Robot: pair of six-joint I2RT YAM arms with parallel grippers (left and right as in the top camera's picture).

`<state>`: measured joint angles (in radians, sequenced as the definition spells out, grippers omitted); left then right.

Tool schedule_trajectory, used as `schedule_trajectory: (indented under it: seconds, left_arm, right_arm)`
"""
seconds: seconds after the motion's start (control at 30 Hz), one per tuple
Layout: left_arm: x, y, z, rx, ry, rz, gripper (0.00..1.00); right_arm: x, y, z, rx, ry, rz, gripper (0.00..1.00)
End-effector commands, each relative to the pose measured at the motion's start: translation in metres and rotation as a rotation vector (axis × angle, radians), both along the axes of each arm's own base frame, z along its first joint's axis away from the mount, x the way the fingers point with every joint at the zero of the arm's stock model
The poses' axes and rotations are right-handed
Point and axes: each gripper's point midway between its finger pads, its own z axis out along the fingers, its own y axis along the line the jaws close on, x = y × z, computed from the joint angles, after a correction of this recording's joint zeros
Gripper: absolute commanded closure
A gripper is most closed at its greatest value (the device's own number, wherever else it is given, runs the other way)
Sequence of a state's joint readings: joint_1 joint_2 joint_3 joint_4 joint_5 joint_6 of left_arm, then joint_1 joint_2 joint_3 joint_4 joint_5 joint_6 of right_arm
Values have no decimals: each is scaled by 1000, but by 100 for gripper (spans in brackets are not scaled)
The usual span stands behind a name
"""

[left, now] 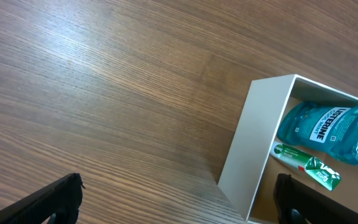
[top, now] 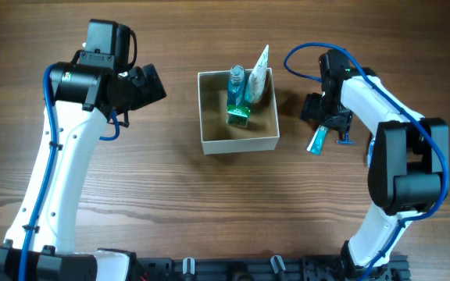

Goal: Pack container
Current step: 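Grasp the Colgate toothpaste tube with the right gripper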

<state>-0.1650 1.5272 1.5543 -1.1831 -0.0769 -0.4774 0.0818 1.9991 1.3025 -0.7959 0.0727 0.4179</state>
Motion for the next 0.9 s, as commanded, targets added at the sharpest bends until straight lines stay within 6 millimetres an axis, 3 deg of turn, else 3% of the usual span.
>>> schedule_trajectory:
  seconds: [0.0, 0.13, 0.33, 0.47, 0.87]
  left_arm:
    - [-1, -1, 5, -17, -9, -1, 1]
    - [-1, -1, 5, -17, -9, -1, 1]
    - [-1, -1, 5, -17, -9, -1, 1]
    - [-2, -1, 4, -17, -4, -1, 1]
    - [-3, -1, 4, -15, 1, 0, 0]
  right_arm:
    - [-2, -6, -9, -27, 28, -6, 39]
    - [-2, -6, -9, -27, 30, -6, 56]
    - [-2, -6, -9, -27, 30, -6, 58]
    - [-2, -6, -9, -27, 29, -6, 66]
    - [-1, -6, -9, -27, 28, -7, 79]
